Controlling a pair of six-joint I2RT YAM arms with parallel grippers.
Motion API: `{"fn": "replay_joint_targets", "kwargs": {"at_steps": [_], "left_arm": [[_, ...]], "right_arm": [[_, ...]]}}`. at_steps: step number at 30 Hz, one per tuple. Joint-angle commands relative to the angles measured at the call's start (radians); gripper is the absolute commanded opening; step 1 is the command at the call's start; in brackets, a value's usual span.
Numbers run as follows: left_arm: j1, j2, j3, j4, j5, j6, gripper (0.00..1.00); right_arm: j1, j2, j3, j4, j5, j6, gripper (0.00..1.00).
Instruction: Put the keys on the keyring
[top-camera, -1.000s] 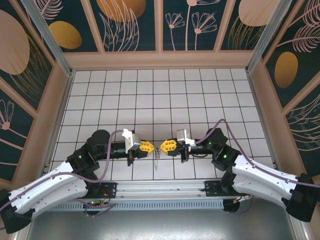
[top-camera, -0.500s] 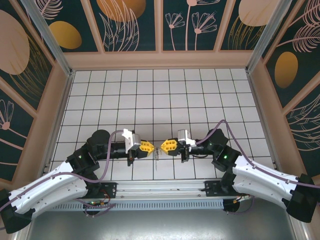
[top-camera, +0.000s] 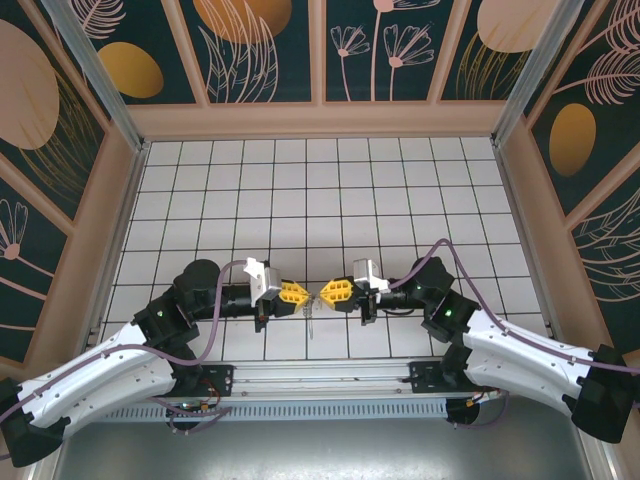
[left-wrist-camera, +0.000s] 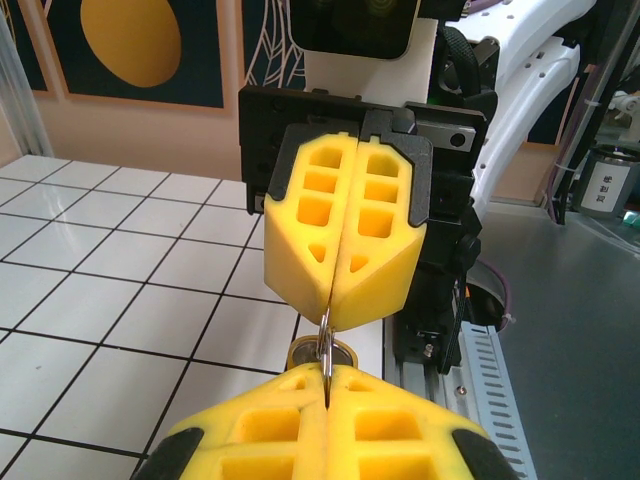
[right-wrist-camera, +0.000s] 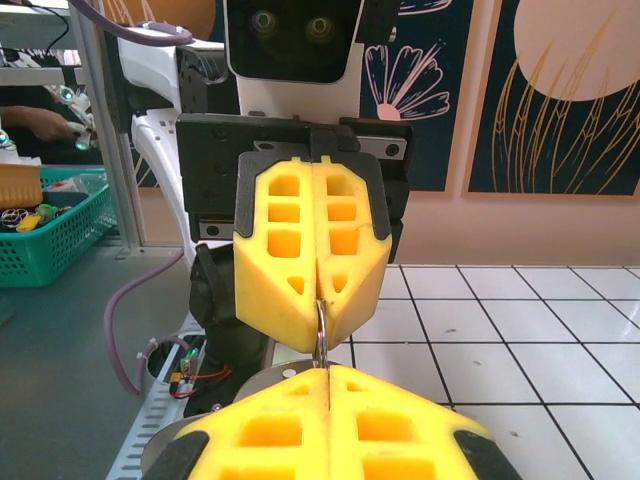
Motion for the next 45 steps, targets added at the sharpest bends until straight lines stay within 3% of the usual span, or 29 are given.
{"fn": "replay_joint_targets", "kwargs": {"at_steps": [1, 45], "left_arm": [[-0.003, -0.006, 0.030, 0.036, 0.003, 0.004, 0.00], [-0.004, -0.007, 0.030, 0.036, 0.003, 0.004, 0.00]], "right_arm": [[-0.005, -0.020, -0.005, 0.046, -0.021, 0.011, 0.00], [-0.010, 0.012, 0.005, 0.066, -0.058, 0.024, 0.00]]}}
